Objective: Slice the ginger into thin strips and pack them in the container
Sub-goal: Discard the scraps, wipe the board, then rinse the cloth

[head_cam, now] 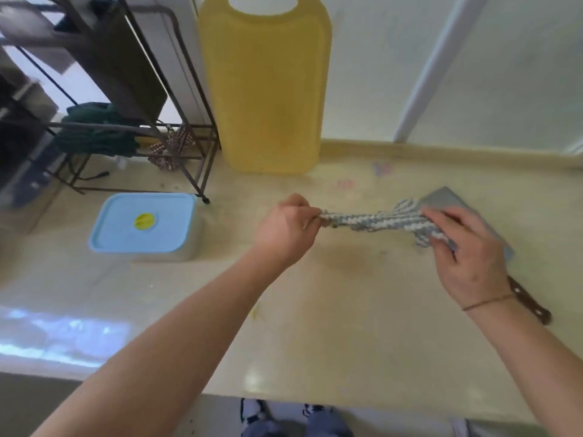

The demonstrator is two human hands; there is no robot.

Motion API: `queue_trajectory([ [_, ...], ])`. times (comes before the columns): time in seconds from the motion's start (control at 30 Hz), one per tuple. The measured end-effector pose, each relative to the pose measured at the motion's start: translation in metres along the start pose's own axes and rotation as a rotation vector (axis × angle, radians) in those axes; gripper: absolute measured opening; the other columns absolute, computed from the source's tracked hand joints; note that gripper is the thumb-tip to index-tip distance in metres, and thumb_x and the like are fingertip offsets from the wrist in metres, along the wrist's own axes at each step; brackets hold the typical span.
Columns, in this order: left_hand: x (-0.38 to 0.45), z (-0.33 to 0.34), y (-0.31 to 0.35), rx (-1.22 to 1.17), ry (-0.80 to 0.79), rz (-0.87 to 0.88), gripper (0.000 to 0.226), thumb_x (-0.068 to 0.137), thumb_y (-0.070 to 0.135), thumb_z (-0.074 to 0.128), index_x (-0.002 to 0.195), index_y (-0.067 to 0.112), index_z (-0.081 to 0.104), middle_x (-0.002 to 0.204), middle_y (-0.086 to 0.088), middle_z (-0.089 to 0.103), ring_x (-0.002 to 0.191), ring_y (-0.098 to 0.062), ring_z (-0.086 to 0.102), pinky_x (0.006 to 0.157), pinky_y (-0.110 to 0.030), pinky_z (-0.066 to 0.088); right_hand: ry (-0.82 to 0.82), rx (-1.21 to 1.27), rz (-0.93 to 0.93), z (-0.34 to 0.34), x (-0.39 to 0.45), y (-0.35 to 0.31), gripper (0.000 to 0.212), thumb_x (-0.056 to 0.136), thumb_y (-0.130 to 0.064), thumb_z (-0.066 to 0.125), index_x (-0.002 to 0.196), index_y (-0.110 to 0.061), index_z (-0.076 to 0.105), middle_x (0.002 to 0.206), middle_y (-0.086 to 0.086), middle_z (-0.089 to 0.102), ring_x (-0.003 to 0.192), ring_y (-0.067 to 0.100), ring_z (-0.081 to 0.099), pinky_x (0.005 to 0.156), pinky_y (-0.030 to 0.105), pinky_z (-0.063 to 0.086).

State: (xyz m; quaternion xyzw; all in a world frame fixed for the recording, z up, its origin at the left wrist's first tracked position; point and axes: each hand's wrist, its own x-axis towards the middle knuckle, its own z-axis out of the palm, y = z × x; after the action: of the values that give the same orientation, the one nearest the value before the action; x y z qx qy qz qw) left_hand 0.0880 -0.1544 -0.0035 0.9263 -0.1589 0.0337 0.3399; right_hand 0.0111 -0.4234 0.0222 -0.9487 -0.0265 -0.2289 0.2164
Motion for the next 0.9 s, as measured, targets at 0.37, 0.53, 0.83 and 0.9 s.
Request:
queue_trajectory([
  [0.37, 0.057, 0.129, 0.111, -0.057, -0.339, 0.064, 0.022, 0.086, 0.016, 0.059, 0.102, 0.014, 0.073, 0.087, -0.011, 0.073, 0.078, -0.032, 0.068, 0.068, -0.041, 0.057, -0.046, -0.073, -0.310, -0.036, -0.097, 0.103, 0.042, 0.100, -0.025, 0.042, 0.115, 0.005, 0.067, 0.130, 0.023, 0.058, 0.129, 0.043, 0.048, 0.106, 0.056, 0.040],
  [0.53, 0.045, 0.129, 0.064, 0.238, -0.366, 0.499, 0.026, 0.076, 0.021, 0.055, 0.080, 0.013, 0.078, 0.092, -0.007, 0.069, 0.078, -0.033, 0.062, 0.064, -0.037, 0.052, -0.312, 0.017, -0.096, 0.011, -0.152, 0.087, 0.042, 0.104, -0.033, 0.034, 0.136, -0.014, 0.052, 0.146, 0.006, 0.049, 0.142, 0.026, 0.036, 0.113, 0.044, 0.033],
  [0.83, 0.005, 0.040, -0.013, 0.224, -0.509, 0.505, 0.021, 0.081, 0.007, 0.064, 0.095, 0.009, 0.080, 0.089, -0.013, 0.063, 0.073, -0.033, 0.062, 0.062, -0.032, 0.051, -0.348, 0.249, 0.090, 0.057, -0.189, -0.050, 0.048, 0.105, -0.040, 0.024, 0.139, -0.016, 0.049, 0.149, -0.005, 0.045, 0.143, 0.013, 0.033, 0.113, 0.033, 0.028],
  [0.9, -0.013, 0.016, -0.034, 0.199, -0.530, 0.376, 0.023, 0.084, 0.003, 0.066, 0.102, 0.009, 0.079, 0.091, -0.013, 0.063, 0.075, -0.033, 0.063, 0.064, -0.027, 0.044, -0.354, 0.288, 0.140, 0.070, -0.192, -0.082, 0.049, 0.105, -0.042, 0.023, 0.140, -0.019, 0.048, 0.150, -0.009, 0.043, 0.144, 0.009, 0.028, 0.115, 0.029, 0.025],
])
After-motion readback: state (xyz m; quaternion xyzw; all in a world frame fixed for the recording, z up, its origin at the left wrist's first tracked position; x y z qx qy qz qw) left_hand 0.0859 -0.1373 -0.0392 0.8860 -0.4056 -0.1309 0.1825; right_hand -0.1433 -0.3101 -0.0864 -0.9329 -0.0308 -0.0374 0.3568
